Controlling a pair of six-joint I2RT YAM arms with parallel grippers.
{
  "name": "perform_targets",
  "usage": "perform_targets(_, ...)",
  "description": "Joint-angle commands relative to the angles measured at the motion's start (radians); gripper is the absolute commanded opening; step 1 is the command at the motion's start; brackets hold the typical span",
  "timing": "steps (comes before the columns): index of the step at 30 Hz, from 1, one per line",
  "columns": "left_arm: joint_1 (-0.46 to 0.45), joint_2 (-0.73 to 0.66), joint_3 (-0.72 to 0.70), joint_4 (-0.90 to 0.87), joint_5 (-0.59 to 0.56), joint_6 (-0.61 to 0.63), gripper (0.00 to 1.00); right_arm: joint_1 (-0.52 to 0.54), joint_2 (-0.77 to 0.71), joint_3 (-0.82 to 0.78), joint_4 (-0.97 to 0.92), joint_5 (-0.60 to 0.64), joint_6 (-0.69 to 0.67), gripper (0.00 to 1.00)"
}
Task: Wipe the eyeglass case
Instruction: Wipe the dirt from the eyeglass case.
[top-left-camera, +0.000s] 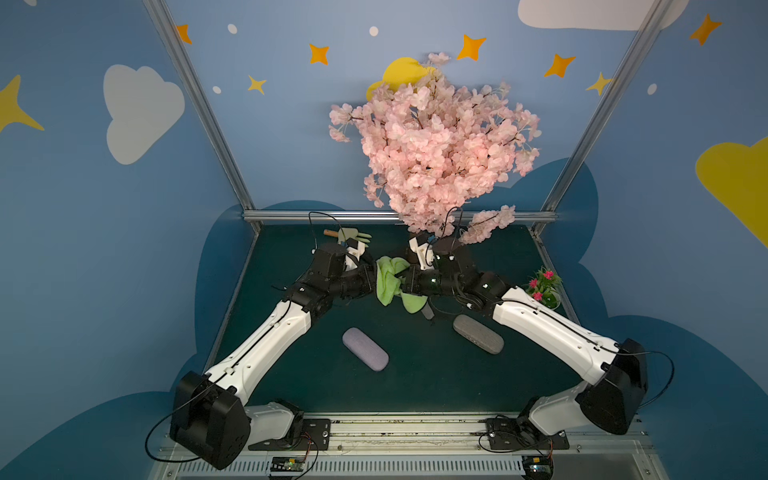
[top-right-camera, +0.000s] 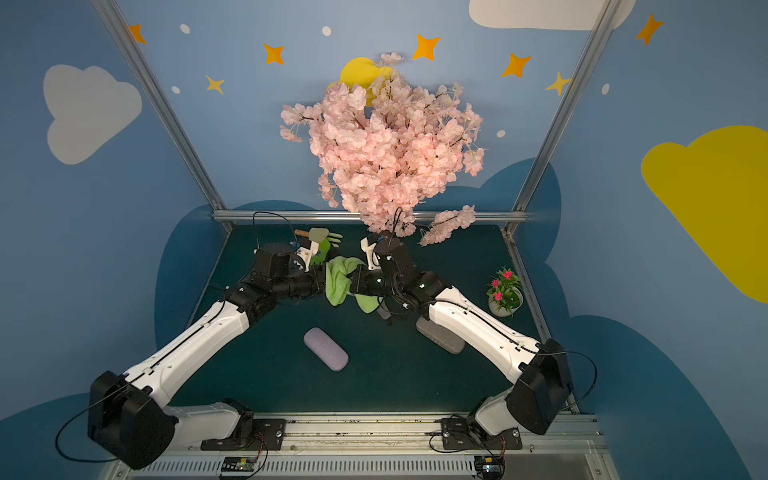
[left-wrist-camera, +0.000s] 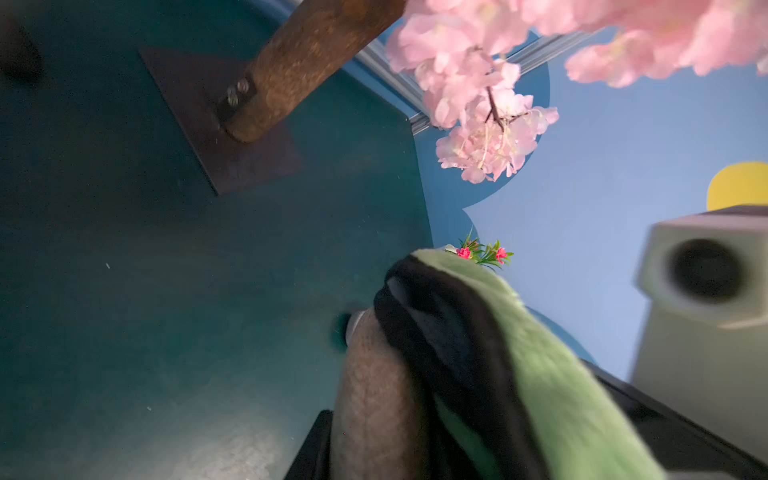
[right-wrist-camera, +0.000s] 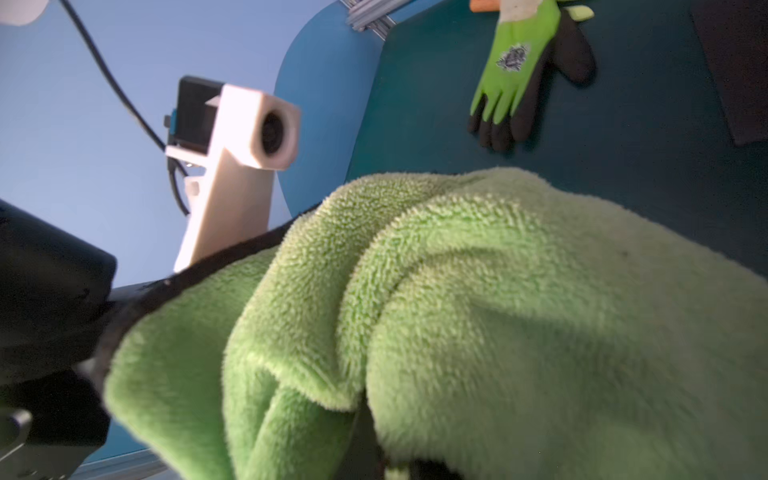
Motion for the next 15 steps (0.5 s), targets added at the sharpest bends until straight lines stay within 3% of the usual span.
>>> perform_targets(1,0.059,-0.035,0.007,0.231,0.263,-0.266,0.03,-0.065,-0.020,-0.080,-0.112,0.051,-0.005,0.00)
perform_targets(3,0.083,-0.016,-0.001,0.231,0.306,-0.316,0.03,-0.073,-0.037,-0.056,-0.209,0.161,-0.091,0.00)
perform_targets(6,0.081,0.019,0.021,0.155,0.325,-0.312,0.03,-0.046,-0.049,0.048,-0.285,0.219,-0.193,0.00)
perform_targets(13,0.079,0.102,0.049,0.086,0.349,-0.360,0.03,0.196,0.111,0.365,-0.376,0.121,-0.374,0.00)
perform_targets(15,0.082,0.125,0.039,0.133,0.368,-0.405,0.03,0.260,0.167,0.417,-0.387,0.141,-0.407,0.00)
